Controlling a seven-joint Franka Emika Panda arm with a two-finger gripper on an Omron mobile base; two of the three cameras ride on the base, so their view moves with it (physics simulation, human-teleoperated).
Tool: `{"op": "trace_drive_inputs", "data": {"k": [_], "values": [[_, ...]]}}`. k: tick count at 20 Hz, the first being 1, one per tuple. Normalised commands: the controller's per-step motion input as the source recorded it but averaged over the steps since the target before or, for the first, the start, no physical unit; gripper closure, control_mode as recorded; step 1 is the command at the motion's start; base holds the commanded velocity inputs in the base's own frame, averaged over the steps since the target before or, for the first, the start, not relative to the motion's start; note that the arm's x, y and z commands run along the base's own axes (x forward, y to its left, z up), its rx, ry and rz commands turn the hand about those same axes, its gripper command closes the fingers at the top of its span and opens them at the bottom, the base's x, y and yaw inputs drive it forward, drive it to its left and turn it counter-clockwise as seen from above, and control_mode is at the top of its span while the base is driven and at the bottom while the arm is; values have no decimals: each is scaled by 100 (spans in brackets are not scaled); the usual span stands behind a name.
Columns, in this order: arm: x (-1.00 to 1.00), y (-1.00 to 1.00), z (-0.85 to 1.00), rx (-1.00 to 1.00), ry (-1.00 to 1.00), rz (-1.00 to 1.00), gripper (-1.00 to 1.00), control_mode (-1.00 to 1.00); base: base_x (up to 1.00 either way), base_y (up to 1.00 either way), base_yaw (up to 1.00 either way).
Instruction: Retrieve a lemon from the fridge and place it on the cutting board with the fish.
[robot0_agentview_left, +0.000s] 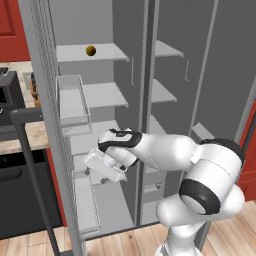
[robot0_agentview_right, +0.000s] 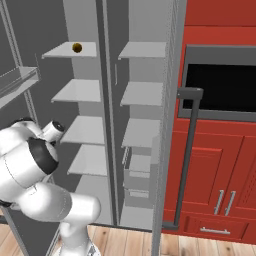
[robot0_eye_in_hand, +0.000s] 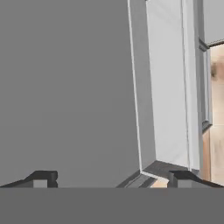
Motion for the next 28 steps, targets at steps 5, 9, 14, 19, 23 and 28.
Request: {"op": "trace_drive_inputs", "data": {"k": [5, 9, 14, 19, 23, 28], "values": [[30, -87, 16, -29, 11, 0, -100, -100, 0, 0, 0], [25, -92, 28, -34, 11, 0, -100, -100, 0, 0, 0], [16, -75, 39, -43, 8, 0, -100, -100, 0, 0, 0], [-13, -33, 36, -40, 0, -3, -100, -100, 0, 0, 0], [-43, -18, 43, -20, -9, -11, -100, -100, 0, 0, 0], [-52, -47, 27, 4, -12, -13, -100, -100, 0, 0, 0]]}}
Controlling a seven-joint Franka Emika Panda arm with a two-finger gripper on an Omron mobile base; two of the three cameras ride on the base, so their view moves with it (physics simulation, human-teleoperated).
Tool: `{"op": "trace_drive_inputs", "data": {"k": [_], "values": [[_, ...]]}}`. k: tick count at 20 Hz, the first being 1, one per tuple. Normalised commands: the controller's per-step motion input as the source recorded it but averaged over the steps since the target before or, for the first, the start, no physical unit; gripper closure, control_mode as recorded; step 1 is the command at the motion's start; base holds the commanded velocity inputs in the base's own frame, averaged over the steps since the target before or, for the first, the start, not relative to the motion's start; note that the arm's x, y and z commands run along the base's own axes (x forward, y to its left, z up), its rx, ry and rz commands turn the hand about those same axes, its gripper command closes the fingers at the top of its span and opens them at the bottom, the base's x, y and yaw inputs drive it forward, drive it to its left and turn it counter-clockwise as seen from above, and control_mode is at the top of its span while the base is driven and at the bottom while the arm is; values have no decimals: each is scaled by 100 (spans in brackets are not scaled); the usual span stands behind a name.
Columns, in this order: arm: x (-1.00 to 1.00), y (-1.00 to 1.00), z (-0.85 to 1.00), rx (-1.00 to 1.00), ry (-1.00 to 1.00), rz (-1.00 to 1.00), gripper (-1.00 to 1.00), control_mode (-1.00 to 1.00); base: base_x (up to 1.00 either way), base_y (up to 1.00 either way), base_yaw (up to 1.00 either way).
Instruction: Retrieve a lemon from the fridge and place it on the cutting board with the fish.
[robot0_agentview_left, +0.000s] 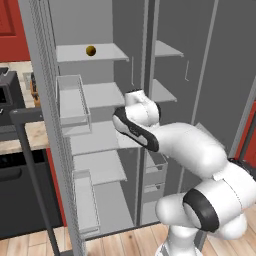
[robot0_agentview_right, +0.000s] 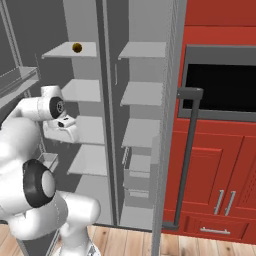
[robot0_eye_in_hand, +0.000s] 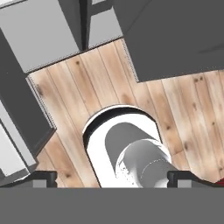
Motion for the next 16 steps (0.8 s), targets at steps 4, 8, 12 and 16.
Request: {"op": "trace_drive_inputs", "data": {"k": [4, 8, 12, 16], "values": [[-86, -44, 48, 19, -25, 0, -100, -100, 0, 0, 0], [-98, -24, 41, 15, -40, 8, -100, -100, 0, 0, 0], [-93, -29, 39, 11, -41, 26, -100, -100, 0, 0, 0], [-76, -19, 49, 0, -37, 32, -100, -100, 0, 0, 0]]}}
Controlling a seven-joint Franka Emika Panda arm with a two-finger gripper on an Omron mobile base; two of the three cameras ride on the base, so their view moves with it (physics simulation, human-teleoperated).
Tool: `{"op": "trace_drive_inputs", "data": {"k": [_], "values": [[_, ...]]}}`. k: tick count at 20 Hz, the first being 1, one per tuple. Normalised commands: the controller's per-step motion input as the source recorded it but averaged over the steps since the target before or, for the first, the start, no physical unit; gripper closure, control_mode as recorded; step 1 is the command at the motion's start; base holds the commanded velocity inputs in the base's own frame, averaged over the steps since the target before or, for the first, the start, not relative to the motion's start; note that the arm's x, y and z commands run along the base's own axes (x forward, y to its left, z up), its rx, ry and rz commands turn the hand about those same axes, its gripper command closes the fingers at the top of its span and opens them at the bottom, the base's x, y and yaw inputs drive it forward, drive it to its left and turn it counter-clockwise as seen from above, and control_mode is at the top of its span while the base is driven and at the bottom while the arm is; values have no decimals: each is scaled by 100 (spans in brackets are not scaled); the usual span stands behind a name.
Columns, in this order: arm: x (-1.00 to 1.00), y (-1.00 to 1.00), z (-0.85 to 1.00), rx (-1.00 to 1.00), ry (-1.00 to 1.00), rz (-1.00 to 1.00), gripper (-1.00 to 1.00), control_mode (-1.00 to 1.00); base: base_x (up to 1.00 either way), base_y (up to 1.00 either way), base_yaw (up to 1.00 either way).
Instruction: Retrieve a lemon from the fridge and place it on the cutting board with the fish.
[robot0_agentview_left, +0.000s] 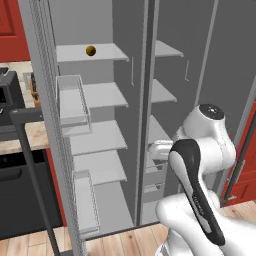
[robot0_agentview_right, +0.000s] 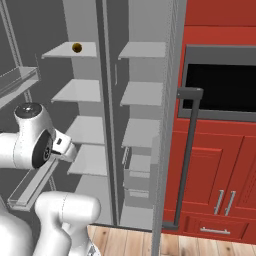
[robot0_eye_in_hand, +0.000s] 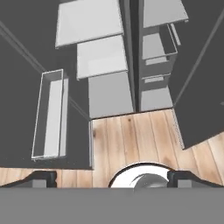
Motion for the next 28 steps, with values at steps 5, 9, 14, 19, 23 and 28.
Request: {"op": "trace_drive_inputs", "data": {"k": [5, 9, 14, 19, 23, 28], "values": [[-43, -13, 78, -2, -19, 17, -100, -100, 0, 0, 0], [-3, 0, 76, -20, 0, -4, -100, -100, 0, 0, 0], [4, 0, 23, -23, 11, -16, -100, -100, 0, 0, 0], [2, -14, -18, -4, 3, -4, -100, -100, 0, 0, 0], [0, -6, -19, 4, 0, 0, -100, -100, 0, 0, 0], [0, 0, -25, 1, -3, 0, -100, -100, 0, 0, 0]]}}
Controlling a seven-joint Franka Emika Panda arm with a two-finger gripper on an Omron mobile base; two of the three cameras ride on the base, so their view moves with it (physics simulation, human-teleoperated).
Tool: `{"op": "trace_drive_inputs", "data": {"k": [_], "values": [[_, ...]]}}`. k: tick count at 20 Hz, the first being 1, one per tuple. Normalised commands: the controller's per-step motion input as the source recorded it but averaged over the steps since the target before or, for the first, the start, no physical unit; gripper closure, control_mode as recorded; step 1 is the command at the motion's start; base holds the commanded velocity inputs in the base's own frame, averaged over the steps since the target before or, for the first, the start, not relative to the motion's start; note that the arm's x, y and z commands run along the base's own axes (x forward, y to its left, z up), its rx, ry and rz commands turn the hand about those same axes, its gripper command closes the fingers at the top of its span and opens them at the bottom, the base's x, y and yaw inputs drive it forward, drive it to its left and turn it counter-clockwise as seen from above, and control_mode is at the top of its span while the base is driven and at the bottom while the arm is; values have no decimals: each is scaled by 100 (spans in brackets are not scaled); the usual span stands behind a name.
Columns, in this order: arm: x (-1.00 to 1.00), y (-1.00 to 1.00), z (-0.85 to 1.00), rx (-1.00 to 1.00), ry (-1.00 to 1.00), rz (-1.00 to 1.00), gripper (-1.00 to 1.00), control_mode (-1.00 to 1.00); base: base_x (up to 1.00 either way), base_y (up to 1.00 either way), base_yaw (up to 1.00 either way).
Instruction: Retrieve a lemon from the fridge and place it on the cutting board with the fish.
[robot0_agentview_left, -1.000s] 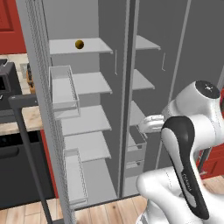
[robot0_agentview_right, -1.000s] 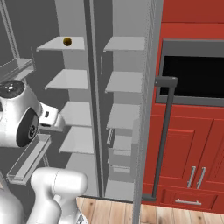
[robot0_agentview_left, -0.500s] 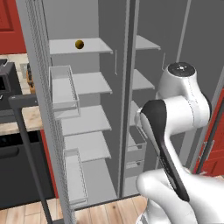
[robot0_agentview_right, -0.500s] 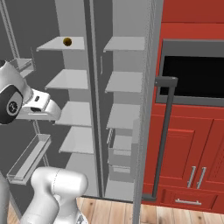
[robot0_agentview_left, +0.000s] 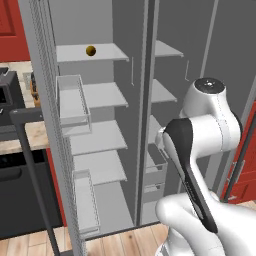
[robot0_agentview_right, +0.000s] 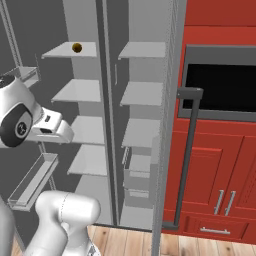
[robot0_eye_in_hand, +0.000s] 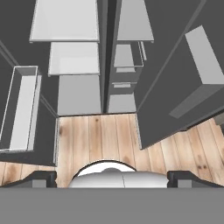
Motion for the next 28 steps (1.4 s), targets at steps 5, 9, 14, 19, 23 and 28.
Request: {"op": "trace_drive_inputs", "data": {"k": [5, 9, 14, 19, 23, 28], "values": [[0, 0, -2, 0, 0, 0, -100, -100, 0, 0, 0], [0, 0, 0, 0, 0, 0, -100, -100, 0, 0, 0], [1, 8, -2, 0, 0, 0, -100, 100, 1, 3, 0], [0, 0, 0, 0, 0, 0, -100, 100, 17, 32, 0], [0, 0, 0, 0, 0, 0, -100, 100, 65, 23, 0], [0, 0, 0, 0, 0, 0, -100, 100, 55, 1, 6]]}}
